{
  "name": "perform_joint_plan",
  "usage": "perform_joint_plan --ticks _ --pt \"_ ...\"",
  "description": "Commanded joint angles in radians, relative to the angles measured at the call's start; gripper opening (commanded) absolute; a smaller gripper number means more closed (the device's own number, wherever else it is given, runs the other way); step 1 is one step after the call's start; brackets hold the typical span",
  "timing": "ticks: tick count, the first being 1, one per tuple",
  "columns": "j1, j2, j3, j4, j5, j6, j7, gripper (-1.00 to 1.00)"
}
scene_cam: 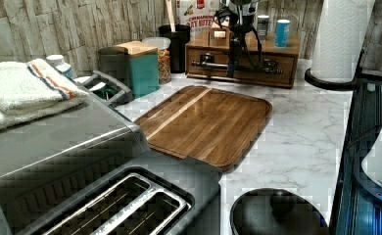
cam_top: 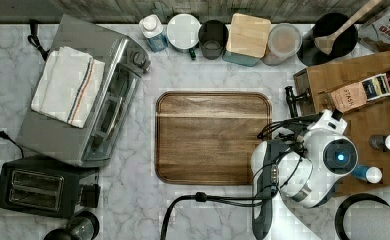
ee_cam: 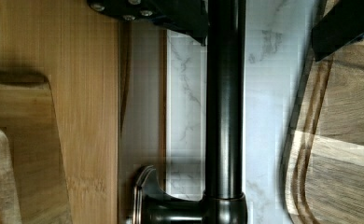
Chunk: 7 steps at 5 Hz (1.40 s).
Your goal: Open the drawer.
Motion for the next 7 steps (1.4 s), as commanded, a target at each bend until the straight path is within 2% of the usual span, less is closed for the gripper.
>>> perform_joint_plan --ticks 1,2,3,5,6,7 --pt "-0.004 -0.042 0.006 -0.071 0.046 0.076 0.054 1.00" --pt "0.023 -0.044 0.007 -0.094 0.024 0.095 0.106 1.00" --pt "0.001 -0.016 0.045 -0.105 0.068 0.151 0.057 1.00" --pt "-0.080 0.040 0.147 -0.111 0.184 0.224 -0.088 1.00" --pt "-0.064 0.015 0.133 -0.119 0.143 0.172 -0.045 1.00" --pt "-0.024 -0.025 0.107 -0.143 0.093 0.131 0.014 1.00"
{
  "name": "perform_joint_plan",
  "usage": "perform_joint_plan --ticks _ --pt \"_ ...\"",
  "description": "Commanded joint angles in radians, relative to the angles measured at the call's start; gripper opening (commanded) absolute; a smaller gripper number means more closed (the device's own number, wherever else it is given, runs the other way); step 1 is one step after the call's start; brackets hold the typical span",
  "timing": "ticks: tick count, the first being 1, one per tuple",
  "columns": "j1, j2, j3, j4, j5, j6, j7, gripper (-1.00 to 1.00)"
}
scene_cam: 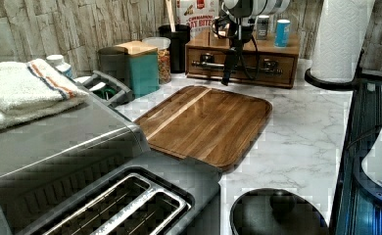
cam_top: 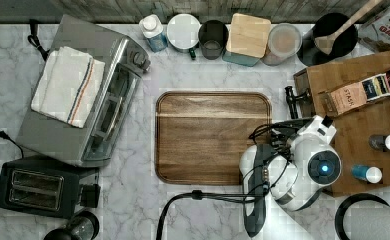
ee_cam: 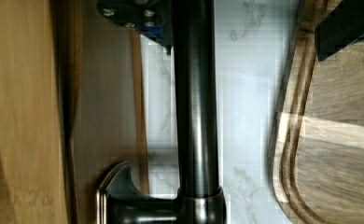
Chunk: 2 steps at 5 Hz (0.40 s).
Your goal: Open the drawer.
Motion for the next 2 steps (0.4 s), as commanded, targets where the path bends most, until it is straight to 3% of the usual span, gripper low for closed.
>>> perform_joint_plan --ticks 1,2 --pt "0.025 -0.101 0.053 -0.079 0.005 -0.156 -0.038 1.00" --pt "0.063 -0.146 0.082 -0.138 0.011 -0.175 -0.032 1.00"
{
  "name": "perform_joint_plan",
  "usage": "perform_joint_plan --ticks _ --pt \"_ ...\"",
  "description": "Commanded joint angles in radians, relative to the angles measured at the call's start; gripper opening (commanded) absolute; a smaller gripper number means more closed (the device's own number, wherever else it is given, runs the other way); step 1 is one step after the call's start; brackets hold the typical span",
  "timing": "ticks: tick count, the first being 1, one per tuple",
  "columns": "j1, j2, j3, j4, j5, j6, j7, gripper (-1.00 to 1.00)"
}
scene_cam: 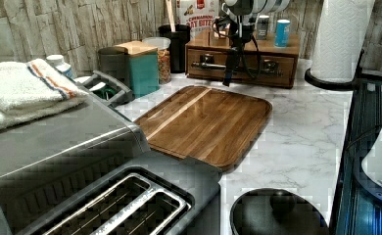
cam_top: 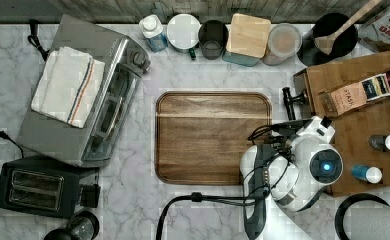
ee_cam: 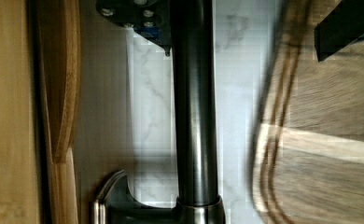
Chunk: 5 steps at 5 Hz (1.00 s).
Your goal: Open the drawer.
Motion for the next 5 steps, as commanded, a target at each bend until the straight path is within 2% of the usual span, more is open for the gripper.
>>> perform_joint_plan --ticks 1,2,3,4,5 --pt "0.138 -0.148 0.108 -0.247 -0.011 0.029 0.103 1.00" --pt "0.228 -0.183 0.129 -0.324 -0.069 0.070 0.273 1.00" --pt "0.343 -0.276 0.124 -0.370 -0.186 -0.001 0.520 1.00" --pt "0.381 -0.293 0.183 -0.377 -0.080 -0.022 0.518 1.00" --pt "0.407 -0.313 0.194 -0.393 -0.081 0.005 0.532 1.00"
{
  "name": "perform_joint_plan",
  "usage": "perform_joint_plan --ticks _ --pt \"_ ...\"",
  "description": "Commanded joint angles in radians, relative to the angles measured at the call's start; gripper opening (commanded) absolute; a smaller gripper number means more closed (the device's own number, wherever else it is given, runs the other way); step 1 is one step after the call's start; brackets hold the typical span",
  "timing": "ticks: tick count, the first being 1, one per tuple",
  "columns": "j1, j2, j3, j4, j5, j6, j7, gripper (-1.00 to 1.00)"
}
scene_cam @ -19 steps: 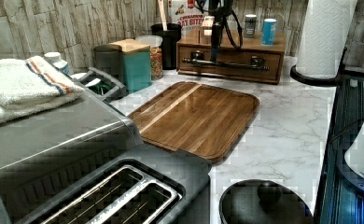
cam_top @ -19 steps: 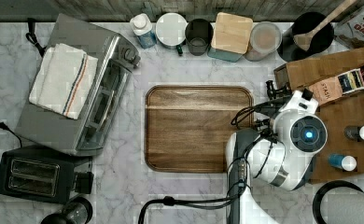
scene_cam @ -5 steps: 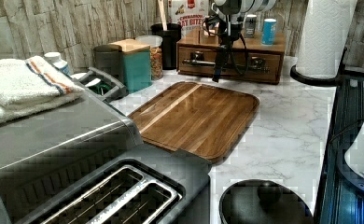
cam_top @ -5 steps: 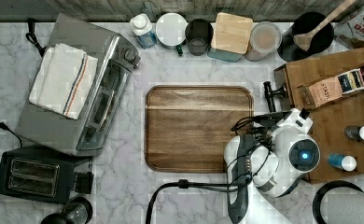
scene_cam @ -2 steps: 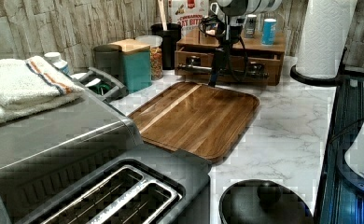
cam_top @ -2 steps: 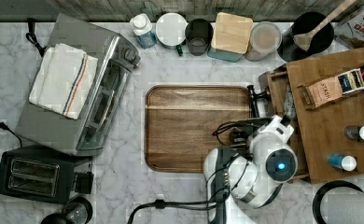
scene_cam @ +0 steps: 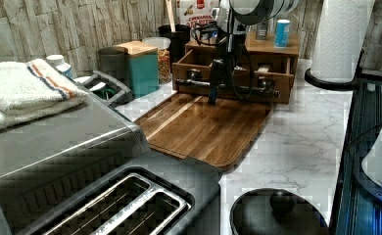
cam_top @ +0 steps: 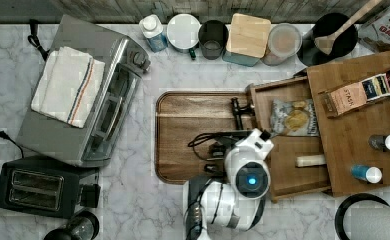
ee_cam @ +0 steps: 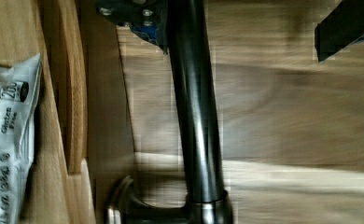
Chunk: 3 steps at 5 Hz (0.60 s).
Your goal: Open the drawer.
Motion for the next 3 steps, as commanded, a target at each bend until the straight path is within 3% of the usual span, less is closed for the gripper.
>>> perform_joint_plan --ticks 1,3 --pt "0.118 -0.094 0.155 -0.117 0.032 -0.055 0.035 1.00" --pt "0.091 -0.095 0.183 -0.117 0.039 -0.055 0.030 1.00"
